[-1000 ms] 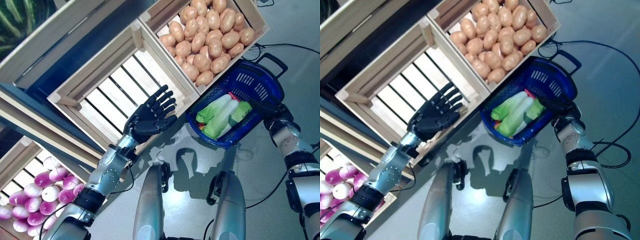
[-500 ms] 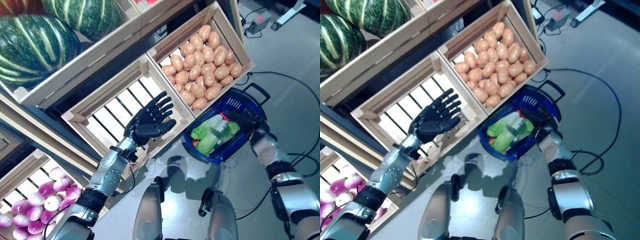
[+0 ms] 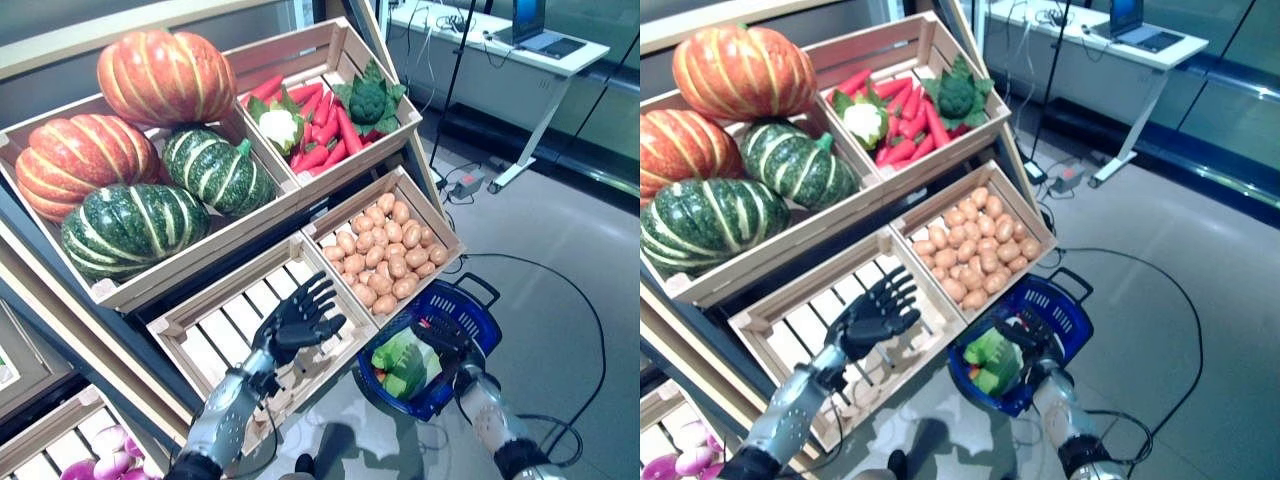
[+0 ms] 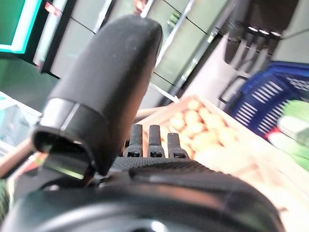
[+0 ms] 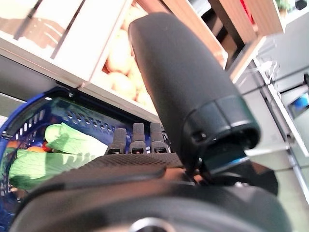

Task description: Put vegetables into the basket

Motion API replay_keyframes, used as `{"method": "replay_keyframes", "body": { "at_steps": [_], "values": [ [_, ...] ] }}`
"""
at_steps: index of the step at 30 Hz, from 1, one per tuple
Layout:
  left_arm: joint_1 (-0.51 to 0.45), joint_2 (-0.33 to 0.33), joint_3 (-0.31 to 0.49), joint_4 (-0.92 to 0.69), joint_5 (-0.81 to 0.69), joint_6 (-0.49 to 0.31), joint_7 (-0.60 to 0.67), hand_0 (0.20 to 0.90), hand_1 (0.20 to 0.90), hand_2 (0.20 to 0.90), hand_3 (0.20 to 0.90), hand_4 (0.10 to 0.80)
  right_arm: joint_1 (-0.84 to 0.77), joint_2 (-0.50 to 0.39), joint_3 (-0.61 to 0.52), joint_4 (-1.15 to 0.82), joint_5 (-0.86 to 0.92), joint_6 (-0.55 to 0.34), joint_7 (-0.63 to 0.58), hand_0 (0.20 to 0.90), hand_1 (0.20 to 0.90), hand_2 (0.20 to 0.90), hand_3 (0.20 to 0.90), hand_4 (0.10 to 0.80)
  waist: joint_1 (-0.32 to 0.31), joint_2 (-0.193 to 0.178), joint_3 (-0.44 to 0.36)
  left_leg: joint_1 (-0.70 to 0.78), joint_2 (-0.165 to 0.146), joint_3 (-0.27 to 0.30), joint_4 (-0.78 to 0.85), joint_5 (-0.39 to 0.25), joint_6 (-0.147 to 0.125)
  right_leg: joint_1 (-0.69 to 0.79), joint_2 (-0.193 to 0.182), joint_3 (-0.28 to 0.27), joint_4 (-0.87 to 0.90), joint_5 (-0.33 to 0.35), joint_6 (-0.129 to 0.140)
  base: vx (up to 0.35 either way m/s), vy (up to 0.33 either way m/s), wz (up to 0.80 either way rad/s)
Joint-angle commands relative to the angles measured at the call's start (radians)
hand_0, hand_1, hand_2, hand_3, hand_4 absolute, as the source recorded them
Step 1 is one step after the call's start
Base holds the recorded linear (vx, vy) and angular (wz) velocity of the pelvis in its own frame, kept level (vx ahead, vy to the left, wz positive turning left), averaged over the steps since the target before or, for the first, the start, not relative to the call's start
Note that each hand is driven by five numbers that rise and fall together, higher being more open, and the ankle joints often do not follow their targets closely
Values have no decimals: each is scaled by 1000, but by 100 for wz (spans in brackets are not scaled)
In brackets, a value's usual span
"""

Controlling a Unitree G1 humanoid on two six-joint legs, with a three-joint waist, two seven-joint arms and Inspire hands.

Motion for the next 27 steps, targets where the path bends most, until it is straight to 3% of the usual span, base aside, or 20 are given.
{"method": "replay_keyframes", "body": {
  "at_steps": [1, 4, 12, 17, 22, 27],
  "values": [
    [-50, -22, 53, -7, 8, -61, -59, 900, 900, 900, 900, 800, -46, 7, -2, -115, -97, -84, 41, 900, 900, 900, 900, 800, -21, -13, -71, -28, -13, -6, -37, 33, 17, -25, 26, 35, -78, 133, -99, 7, -4, 5],
    [-46, -58, 44, 37, -7, -66, -38, 900, 900, 900, 900, 800, -11, 35, 34, -135, -162, -88, 68, 900, 900, 900, 900, 800, -31, -18, -84, -41, -10, -10, -37, 40, 9, -35, 33, 38, -78, 132, -99, -9, -2, 3],
    [11, -141, -6, 176, 32, -90, 32, 900, 900, 900, 900, 800, 78, 94, 131, -138, -217, -47, 124, 900, 900, 900, 900, 800, -41, -27, -81, -25, -18, -23, -37, 29, 23, -17, 36, 38, -78, 124, -100, 12, -4, 4],
    [4, -170, -41, 339, 93, -42, 46, 900, 900, 900, 900, 800, 68, 108, 178, -35, -261, -43, 132, 900, 900, 900, 900, 800, -35, -25, -81, -26, -22, -36, -37, 30, 24, -13, 31, 23, -78, 121, -94, 8, 11, 16],
    [-24, -186, -17, 541, 149, -6, 45, 900, 900, 900, 900, 800, 57, 109, 205, 73, -300, -16, 122, 900, 900, 900, 900, 800, -26, -18, -81, -30, -31, -47, -37, 29, 26, -11, 21, 7, -78, 119, -86, 9, 33, 6],
    [-38, -194, -10, 631, 182, 11, 26, 900, 900, 900, 900, 800, 50, 117, 199, 152, -270, 1, 101, 900, 900, 900, 900, 800, -20, -16, -78, -30, -36, -51, -37, 28, 27, -9, 14, -5, -78, 120, -83, -4, 23, 12]
  ]
}}
